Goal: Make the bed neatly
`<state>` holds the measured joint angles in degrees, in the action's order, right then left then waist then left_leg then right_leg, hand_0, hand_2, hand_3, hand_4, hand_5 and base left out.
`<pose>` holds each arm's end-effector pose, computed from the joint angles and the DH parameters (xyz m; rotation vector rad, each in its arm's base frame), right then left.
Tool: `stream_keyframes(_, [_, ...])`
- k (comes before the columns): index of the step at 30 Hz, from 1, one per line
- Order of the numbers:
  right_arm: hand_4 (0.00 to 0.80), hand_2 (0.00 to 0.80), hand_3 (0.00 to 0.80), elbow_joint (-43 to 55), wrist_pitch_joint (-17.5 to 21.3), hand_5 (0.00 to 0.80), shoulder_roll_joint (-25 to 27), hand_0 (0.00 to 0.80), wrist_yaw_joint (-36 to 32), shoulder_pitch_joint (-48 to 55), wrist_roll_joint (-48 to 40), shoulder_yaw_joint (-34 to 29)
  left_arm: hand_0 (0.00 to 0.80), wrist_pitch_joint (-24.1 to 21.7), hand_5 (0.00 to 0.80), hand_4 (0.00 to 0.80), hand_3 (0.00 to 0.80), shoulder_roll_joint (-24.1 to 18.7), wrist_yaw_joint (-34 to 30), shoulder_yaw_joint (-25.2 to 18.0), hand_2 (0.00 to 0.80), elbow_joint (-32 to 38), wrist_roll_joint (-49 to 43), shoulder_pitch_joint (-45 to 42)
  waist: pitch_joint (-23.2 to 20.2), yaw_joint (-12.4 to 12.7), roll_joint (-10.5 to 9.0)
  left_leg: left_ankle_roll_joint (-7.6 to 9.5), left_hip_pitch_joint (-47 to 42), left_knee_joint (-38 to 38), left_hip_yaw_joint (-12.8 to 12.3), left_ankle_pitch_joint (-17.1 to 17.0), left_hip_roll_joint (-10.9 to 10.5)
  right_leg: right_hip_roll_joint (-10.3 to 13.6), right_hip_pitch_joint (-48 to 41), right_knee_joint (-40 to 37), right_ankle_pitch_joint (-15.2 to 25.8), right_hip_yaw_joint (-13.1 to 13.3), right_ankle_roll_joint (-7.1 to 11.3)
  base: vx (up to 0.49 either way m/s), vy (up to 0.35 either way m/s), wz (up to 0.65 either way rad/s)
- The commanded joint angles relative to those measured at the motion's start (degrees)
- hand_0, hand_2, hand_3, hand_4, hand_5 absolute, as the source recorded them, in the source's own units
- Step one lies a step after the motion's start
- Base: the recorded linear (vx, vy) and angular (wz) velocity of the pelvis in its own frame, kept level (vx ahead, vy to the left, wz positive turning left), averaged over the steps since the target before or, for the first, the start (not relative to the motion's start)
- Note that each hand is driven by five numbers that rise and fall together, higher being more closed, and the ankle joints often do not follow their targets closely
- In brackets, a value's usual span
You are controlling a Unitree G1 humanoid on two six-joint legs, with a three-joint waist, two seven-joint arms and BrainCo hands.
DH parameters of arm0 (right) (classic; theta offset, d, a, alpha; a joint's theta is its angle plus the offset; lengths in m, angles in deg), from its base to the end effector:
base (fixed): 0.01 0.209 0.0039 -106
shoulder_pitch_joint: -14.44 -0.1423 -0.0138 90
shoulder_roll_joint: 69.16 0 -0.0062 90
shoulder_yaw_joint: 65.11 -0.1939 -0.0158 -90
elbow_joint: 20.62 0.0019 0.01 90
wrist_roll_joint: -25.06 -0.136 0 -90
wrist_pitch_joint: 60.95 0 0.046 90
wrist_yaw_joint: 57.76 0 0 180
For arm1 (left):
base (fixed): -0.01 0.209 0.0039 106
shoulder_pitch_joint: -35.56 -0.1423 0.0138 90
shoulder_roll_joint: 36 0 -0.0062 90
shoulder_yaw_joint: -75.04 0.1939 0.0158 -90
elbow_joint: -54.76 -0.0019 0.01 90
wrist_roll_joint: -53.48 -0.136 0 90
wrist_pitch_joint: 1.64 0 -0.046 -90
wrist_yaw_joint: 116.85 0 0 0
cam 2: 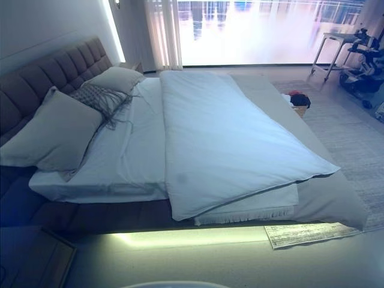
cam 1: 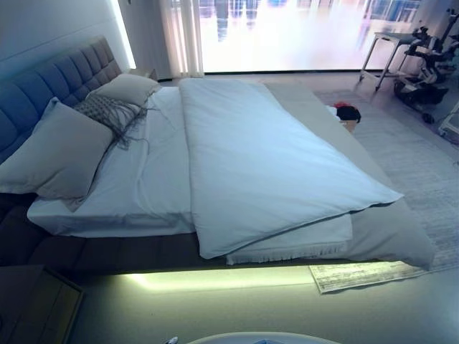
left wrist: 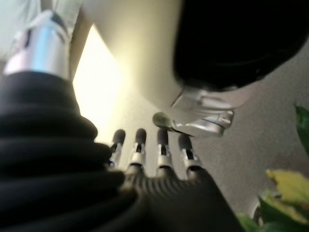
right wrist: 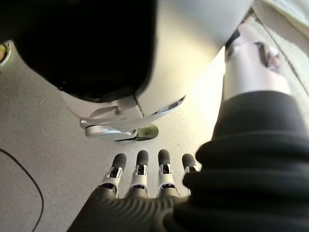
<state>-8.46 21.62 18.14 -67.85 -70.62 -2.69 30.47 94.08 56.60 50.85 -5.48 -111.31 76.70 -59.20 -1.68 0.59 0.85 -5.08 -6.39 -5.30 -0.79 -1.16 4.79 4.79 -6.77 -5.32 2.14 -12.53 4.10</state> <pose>0.0092 -0.2288 -0.1311 0.3068 1.4799 -0.2850 0.0168 0.2267 -0.1312 -0.2125 1.4590 0.1334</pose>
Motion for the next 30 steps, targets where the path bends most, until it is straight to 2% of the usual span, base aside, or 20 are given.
stream_keyframes(1, [0.000, 0.000, 0.000, -2.75, 0.93, 0.000, -0.24, 0.000, -0.55, -6.62, 0.63, 1.39, 0.000, 0.64, 0.000, 0.000, 0.000, 1.36, 1.50, 1.20, 0.000, -2.55, -3.06, 4.88, 1.63, -0.56, -0.30, 3.95, -0.28, 0.30, -3.90, 4.57, -4.79, -1.59, 0.23, 0.39, -2.46, 3.51, 0.62, -0.004, -0.003, -0.04])
stream_keyframes(4, [0.000, 0.000, 0.000, -2.35, 0.53, 0.000, 0.05, 0.000, -0.27, -7.34, 3.03, 2.75, 0.000, -1.08, 0.000, 0.000, 0.000, 1.24, 0.57, 2.06, 0.000, -2.52, -1.53, 5.46, 1.71, -0.66, -0.51, 3.92, -0.43, 0.30, -4.08, 4.69, -4.62, -1.75, 0.32, 0.47, -2.56, 3.47, 0.46, 0.011, -0.009, -0.04])
stream_keyframes(6, [0.000, 0.000, 0.000, -2.53, 0.38, 0.000, 0.27, 0.000, -0.35, -7.77, 2.83, 3.04, 0.000, 0.28, 0.000, 0.000, 0.000, 1.54, -0.34, 2.59, 0.000, -1.86, -1.74, 5.38, 1.62, -0.54, -0.54, 3.88, -0.73, 0.30, -4.08, 4.85, -4.56, -1.92, 0.15, 0.33, -2.54, 3.75, 0.41, 0.037, -0.013, -0.03])
stream_keyframes(10, [0.000, 0.000, 0.000, -1.66, 1.49, 0.000, -0.13, 0.000, -1.26, -8.44, 0.34, 3.60, 0.000, 3.26, 0.000, 0.000, 0.000, 2.09, 3.53, 3.93, 0.000, -2.53, -4.50, 4.60, 1.75, -0.64, -0.54, 3.81, -1.02, 0.30, -4.30, 4.71, -4.34, -2.20, 0.11, 0.69, -2.59, 4.37, 0.30, 0.005, -0.002, -0.01])
stream_keyframes(13, [0.000, 0.000, 0.000, -1.19, 1.78, 0.000, -0.38, 0.000, -1.29, -8.41, 0.85, 4.06, 0.000, 5.24, 0.000, 0.000, 0.000, 2.12, 4.75, 3.77, 0.000, -2.73, -4.55, 4.54, 1.95, -0.90, -0.49, 3.82, -1.29, 0.30, -4.44, 4.80, -4.25, -2.20, 0.02, 0.86, -2.74, 4.64, 0.21, 0.000, 0.000, 0.00])
stream_keyframes(17, [0.000, 0.000, 0.000, -1.47, 1.27, 0.000, -0.51, 0.000, -0.45, -8.16, 2.59, 4.48, 0.000, 5.51, 0.000, 0.000, 0.000, 2.04, 5.50, 3.02, 0.000, -3.07, -2.42, 4.56, 1.94, -1.05, -0.32, 3.80, -1.73, 0.30, -4.46, 4.99, -4.25, -2.12, -0.50, 0.64, -2.81, 4.56, 0.17, 0.010, 0.000, 0.00])
stream_keyframes(22, [0.000, 0.000, 0.000, -1.30, 1.67, 0.000, -0.21, 0.000, -1.27, -8.29, 0.11, 4.09, 0.000, 10.46, 0.000, 0.000, 0.000, 1.42, 7.43, 2.32, 0.000, -3.82, -4.23, 4.89, 1.71, -0.91, -0.49, 3.65, -1.94, 0.30, -4.53, 4.95, -4.20, -2.20, -0.87, 0.64, -3.00, 4.41, 0.12, 0.015, -0.005, 0.01])
stream_keyframes(30, [0.000, 0.000, 0.000, -0.18, 2.54, 0.000, -0.19, 0.000, -1.22, -8.94, -3.36, 3.67, 0.000, 11.54, 0.000, 0.000, 0.000, 1.18, 8.81, 1.32, 0.000, -4.54, -2.00, 6.44, 2.05, -0.43, -0.73, 3.86, -1.79, 0.30, -3.64, 4.57, -4.55, -1.98, -1.17, 0.91, -3.25, 3.41, -0.05, -0.005, -0.019, 0.00])
